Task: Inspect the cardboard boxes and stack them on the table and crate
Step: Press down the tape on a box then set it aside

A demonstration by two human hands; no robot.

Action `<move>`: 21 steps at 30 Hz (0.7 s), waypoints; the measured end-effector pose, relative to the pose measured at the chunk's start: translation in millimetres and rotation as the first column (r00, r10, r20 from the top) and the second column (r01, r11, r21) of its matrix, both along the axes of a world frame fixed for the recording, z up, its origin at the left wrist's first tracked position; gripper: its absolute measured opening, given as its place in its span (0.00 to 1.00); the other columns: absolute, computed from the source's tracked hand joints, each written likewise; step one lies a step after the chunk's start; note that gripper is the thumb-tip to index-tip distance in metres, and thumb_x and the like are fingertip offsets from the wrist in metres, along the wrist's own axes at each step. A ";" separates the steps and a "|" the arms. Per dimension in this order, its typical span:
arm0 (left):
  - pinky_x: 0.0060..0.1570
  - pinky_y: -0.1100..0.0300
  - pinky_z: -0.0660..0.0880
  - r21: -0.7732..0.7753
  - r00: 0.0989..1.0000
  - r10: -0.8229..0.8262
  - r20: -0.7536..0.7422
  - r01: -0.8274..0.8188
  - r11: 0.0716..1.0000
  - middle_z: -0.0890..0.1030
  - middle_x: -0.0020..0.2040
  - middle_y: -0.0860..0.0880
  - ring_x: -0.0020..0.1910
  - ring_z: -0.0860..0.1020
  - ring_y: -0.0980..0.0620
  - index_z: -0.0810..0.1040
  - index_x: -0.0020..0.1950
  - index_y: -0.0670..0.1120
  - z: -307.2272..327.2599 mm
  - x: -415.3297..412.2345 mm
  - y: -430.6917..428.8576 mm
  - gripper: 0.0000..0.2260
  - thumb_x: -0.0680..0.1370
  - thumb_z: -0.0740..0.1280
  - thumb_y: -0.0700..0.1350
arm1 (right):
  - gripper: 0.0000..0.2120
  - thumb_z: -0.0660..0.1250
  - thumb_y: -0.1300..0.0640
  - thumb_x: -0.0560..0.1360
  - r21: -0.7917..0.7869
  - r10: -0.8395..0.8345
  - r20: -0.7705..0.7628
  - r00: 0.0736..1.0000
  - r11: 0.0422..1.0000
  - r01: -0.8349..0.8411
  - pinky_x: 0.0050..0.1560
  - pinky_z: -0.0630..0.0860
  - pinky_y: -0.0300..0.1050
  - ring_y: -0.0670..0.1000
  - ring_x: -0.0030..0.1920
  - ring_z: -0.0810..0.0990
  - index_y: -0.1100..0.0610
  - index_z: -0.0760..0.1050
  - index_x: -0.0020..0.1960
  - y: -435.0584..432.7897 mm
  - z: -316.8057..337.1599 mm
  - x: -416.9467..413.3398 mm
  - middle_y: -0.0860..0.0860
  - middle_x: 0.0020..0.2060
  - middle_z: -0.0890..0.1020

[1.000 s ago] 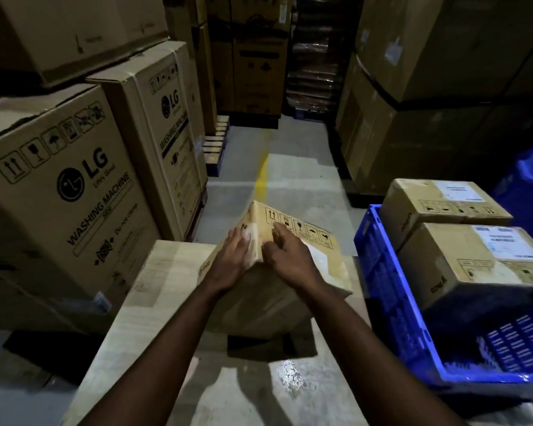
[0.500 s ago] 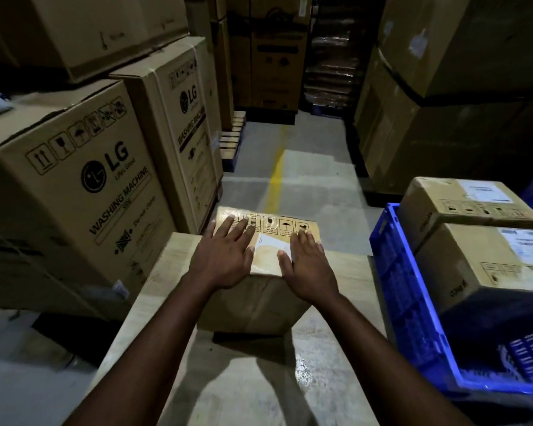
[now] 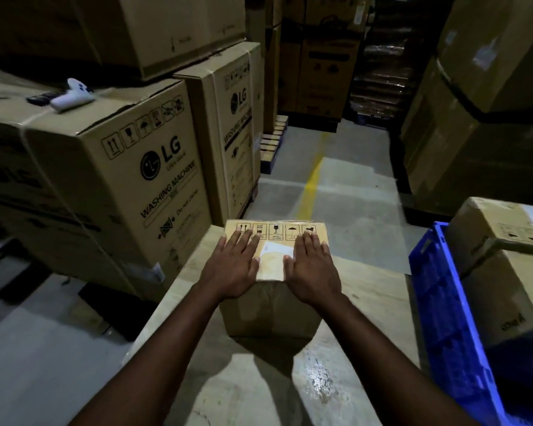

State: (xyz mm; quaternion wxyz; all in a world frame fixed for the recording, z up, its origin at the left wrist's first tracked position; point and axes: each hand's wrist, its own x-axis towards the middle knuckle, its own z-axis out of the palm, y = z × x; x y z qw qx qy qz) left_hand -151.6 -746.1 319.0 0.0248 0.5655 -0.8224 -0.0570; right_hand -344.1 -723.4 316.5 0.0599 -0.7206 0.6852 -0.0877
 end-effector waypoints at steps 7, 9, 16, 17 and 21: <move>0.77 0.51 0.46 -0.084 1.000 0.016 -0.020 -0.017 0.996 0.52 0.81 0.47 0.80 0.49 0.50 0.51 0.81 0.45 -8.8 -22.2 8.8 0.31 0.80 0.43 0.56 | 0.34 0.38 0.43 0.80 0.007 0.084 -0.043 0.996 0.996 -0.083 0.79 0.42 0.50 0.54 0.80 0.46 0.60 0.49 0.80 -7.8 -3.7 -2.0 0.56 0.80 0.51; 0.77 0.51 0.45 -0.072 1.000 0.011 -0.024 -0.013 0.997 0.52 0.81 0.47 0.80 0.49 0.50 0.50 0.81 0.45 -7.8 -23.0 8.7 0.30 0.80 0.43 0.56 | 0.35 0.36 0.43 0.79 0.002 0.078 -0.062 0.995 0.997 -0.078 0.78 0.43 0.50 0.54 0.80 0.47 0.60 0.49 0.80 -7.6 -6.8 -3.2 0.56 0.80 0.51; 0.76 0.48 0.46 0.042 0.981 0.153 -0.120 -0.149 0.988 0.43 0.81 0.48 0.80 0.46 0.47 0.47 0.81 0.53 -5.9 15.4 -11.4 0.32 0.79 0.47 0.63 | 0.34 0.44 0.38 0.82 0.048 0.089 -0.029 0.996 0.995 -0.088 0.79 0.43 0.51 0.52 0.80 0.44 0.56 0.48 0.81 -14.9 -2.1 -19.0 0.54 0.80 0.49; 0.75 0.47 0.48 0.090 0.969 0.187 -0.161 -0.174 0.981 0.41 0.81 0.50 0.80 0.46 0.47 0.46 0.81 0.54 -7.5 22.4 -11.9 0.33 0.79 0.47 0.65 | 0.35 0.43 0.36 0.81 0.042 0.063 -0.027 0.998 0.997 -0.062 0.79 0.43 0.52 0.52 0.80 0.43 0.56 0.47 0.81 -13.6 -2.9 -24.0 0.54 0.80 0.48; 0.71 0.49 0.60 0.194 0.883 0.265 -0.388 -0.203 0.960 0.41 0.81 0.51 0.78 0.54 0.47 0.45 0.81 0.51 -5.3 20.3 -3.1 0.32 0.82 0.56 0.59 | 0.36 0.45 0.35 0.81 0.039 0.006 0.019 1.000 0.999 -0.007 0.78 0.43 0.53 0.52 0.80 0.41 0.57 0.45 0.81 -11.9 -6.8 -31.3 0.53 0.81 0.45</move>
